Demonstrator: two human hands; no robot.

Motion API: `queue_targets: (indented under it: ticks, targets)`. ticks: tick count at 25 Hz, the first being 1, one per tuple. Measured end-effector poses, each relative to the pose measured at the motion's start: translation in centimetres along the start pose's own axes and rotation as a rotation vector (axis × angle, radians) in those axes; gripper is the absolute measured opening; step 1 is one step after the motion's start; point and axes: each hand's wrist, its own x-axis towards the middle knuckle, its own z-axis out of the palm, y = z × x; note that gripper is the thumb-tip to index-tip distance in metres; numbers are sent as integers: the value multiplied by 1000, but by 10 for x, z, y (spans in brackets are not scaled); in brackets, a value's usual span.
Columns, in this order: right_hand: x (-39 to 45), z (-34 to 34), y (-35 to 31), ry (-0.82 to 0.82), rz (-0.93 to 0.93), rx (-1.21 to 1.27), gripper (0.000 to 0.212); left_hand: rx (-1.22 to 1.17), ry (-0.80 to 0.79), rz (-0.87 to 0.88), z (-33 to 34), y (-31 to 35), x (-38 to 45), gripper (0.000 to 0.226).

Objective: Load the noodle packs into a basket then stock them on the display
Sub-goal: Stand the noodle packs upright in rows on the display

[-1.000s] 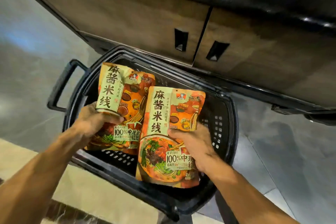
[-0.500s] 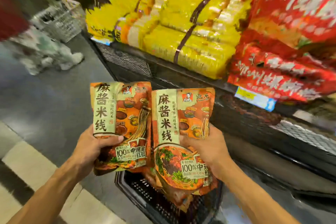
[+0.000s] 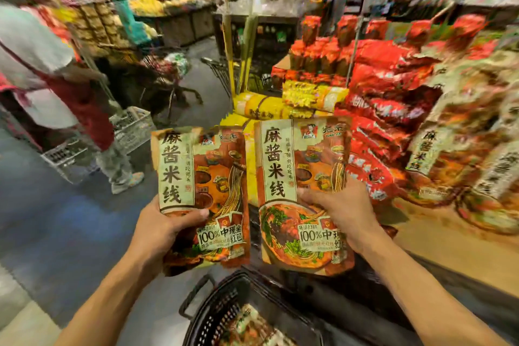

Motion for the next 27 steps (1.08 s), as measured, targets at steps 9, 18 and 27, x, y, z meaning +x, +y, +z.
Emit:
queue_targets:
  ticks: [9, 18, 27]
  targets:
    - [-70, -106, -65, 373, -167, 8, 42, -46, -376, 170, 112, 75, -29, 51]
    - [-155, -244, -47, 636, -202, 37, 43, -24, -644, 78, 239, 65, -101, 66]
    - [-173, -390, -13, 610, -198, 94, 50, -52, -601, -12, 358, 44, -166, 56]
